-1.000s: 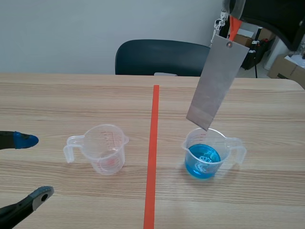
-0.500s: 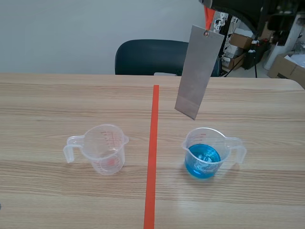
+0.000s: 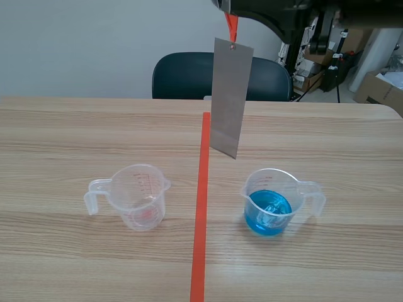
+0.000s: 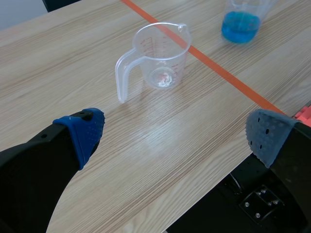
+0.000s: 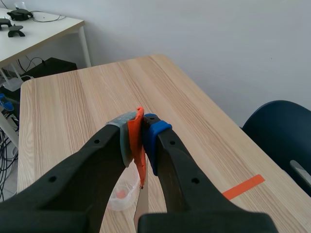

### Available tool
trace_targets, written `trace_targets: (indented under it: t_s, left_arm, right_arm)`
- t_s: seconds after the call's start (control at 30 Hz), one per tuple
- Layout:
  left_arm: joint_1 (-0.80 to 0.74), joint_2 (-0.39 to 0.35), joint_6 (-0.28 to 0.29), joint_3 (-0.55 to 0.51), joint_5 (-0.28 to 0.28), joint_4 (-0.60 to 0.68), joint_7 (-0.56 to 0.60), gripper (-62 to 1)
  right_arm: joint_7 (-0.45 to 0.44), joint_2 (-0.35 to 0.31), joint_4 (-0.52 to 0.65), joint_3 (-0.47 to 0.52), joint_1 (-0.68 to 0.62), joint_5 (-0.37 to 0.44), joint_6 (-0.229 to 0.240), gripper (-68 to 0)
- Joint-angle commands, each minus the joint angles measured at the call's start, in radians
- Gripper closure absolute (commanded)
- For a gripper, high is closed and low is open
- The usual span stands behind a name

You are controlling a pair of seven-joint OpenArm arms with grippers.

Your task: Do the redox reaction experiment. move the plate over the left beaker

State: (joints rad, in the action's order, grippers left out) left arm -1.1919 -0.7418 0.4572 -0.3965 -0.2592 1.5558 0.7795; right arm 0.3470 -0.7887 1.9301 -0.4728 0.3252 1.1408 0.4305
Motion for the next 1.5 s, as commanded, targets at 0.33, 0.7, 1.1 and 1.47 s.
trace_targets:
  t_s: [0.33,0.7,1.1,1.47]
  left_arm:
    - [-0.048,0.056,0.002,-0.055,-0.014,0.014,0.07,-62.3]
    - [-0.088,0.127,-0.043,-0.077,-0.064,0.014,0.185,-62.3]
    - [-0.088,0.127,-0.044,-0.077,-0.036,0.014,0.166,-62.3]
    - [-0.088,0.127,-0.044,-0.077,-0.035,0.014,0.166,-62.3]
  right_arm:
    - [0.163,0.194,0.008,0.016,0.06,-0.063,-0.015,0.0]
    - [0.274,0.388,0.008,0.016,0.06,-0.206,-0.018,0.0]
    - [0.372,0.562,0.008,0.015,0.06,-0.321,-0.018,0.0]
    - [0.414,0.647,0.005,-0.007,0.07,-0.352,-0.019,0.0]
